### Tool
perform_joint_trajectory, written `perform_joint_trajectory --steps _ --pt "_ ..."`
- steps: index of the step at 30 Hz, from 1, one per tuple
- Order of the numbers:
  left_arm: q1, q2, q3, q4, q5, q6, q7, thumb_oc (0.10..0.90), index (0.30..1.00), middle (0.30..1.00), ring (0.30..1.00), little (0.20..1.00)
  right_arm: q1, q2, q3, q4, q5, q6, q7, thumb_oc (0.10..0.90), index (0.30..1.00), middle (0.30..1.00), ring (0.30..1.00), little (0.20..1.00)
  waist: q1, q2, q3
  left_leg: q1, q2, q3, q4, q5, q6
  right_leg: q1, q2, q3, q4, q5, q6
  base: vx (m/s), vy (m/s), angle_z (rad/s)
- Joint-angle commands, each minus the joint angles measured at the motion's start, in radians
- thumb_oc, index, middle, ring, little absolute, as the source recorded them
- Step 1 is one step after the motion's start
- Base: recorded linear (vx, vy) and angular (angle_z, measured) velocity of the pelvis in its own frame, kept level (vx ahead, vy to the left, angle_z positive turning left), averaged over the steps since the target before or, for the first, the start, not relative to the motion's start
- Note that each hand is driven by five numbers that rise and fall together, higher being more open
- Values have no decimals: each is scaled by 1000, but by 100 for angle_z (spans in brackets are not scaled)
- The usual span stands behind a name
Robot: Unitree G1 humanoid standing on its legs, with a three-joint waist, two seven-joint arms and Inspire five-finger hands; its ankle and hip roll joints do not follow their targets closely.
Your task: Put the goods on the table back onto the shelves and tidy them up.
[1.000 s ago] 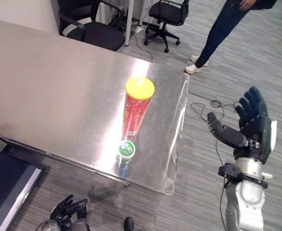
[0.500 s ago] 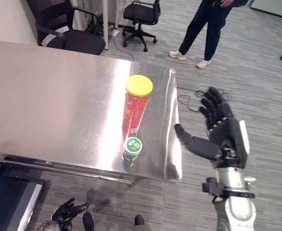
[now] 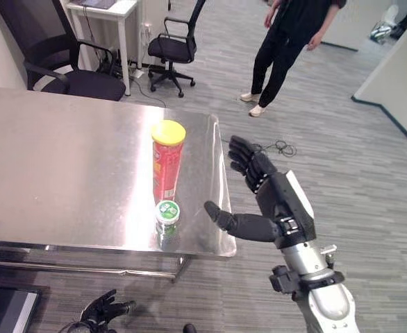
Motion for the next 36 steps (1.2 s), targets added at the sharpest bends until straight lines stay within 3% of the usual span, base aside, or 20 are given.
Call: perform_joint_trajectory --steps 1,16,36 --pt "-83 27 14 41 14 -27 -15 800 900 900 900 900 -80 -36 -63 -134 4 -75 22 800 900 900 900 900 57 39 7 123 30 54 10 -115 -26 -66 22 -22 21 44 52 0 0 0" --pt "-74 8 0 25 -21 -23 -20 800 900 900 900 900 -94 -51 8 40 -166 -29 -18 800 900 900 900 900 104 40 -5 121 21 2 10 -113 -20 -27 4 -81 8 39 52 26 2 8" --pt "-62 0 -1 18 -48 -22 -8 800 900 900 900 900 -174 -8 106 164 -195 -13 -38 800 900 900 900 900 146 44 -2 119 12 -41 10 -112 -14 3 -10 -116 11 24 48 18 -2 3"
